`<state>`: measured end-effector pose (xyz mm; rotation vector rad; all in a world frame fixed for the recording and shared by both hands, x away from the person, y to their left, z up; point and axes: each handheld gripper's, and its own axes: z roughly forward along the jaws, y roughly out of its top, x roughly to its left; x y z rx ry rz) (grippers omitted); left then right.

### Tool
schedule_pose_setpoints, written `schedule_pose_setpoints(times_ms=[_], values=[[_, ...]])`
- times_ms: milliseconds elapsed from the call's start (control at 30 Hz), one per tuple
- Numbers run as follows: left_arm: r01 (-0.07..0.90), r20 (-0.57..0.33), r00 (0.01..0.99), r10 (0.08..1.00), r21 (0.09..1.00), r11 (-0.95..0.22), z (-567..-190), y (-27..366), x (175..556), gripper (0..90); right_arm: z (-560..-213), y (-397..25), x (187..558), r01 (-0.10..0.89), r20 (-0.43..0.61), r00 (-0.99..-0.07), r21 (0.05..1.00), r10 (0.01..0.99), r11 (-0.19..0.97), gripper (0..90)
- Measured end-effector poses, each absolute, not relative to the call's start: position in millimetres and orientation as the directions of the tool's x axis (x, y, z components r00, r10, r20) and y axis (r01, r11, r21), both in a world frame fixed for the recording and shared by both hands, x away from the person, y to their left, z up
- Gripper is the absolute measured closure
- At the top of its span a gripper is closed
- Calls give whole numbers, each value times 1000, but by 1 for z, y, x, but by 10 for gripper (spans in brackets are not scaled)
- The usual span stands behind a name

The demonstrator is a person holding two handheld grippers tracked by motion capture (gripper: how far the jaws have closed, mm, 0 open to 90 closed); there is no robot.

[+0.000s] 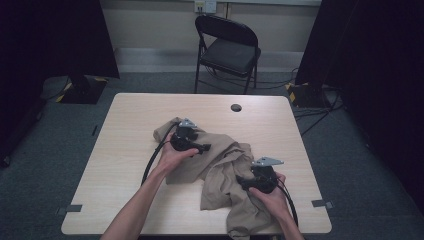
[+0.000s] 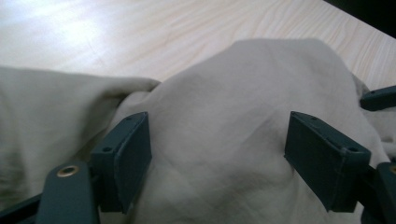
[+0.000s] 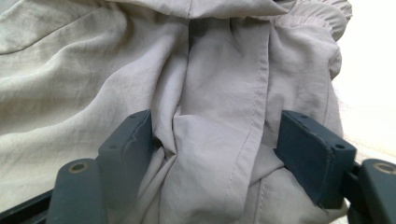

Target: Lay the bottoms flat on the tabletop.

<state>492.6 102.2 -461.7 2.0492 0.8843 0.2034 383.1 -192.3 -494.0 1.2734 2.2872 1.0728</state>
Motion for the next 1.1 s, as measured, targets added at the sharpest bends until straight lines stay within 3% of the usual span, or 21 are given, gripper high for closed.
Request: schedule_pose_setpoints(times_ms=[100, 133, 167, 233, 267, 300, 367, 733, 1100], values=[[517, -145, 730, 668, 756, -401, -472, 102, 490, 345, -494, -192, 383, 587, 71, -561, 737, 825, 335, 267], [518, -146, 731, 666, 754, -404, -474, 103, 489, 493, -494, -192, 383, 585, 67, -561, 738, 825, 338, 266], [531, -156, 725, 671, 747, -400, -476, 104, 489, 493, -494, -192, 383, 585, 67, -561, 738, 825, 338, 266], [546, -177, 714, 677, 746, -382, -479, 108, 489, 692, -495, -191, 383, 584, 68, -561, 738, 825, 337, 266], [549, -188, 715, 674, 748, -374, -480, 111, 488, 692, -495, -191, 383, 584, 68, -561, 738, 825, 337, 266], [551, -204, 715, 668, 752, -361, -480, 116, 487, 792, -494, -191, 383, 586, 70, -558, 738, 827, 334, 266], [550, -211, 718, 663, 755, -356, -479, 118, 485, 846, -494, -192, 383, 587, 74, -559, 739, 826, 331, 266], [496, -221, 745, 629, 814, -302, -449, 175, 447, 878, -494, -192, 383, 593, 80, -553, 738, 830, 323, 267], [538, -234, 721, 653, 782, -314, -475, 252, 376, 878, -494, -190, 384, 594, 80, -547, 738, 833, 319, 259]])
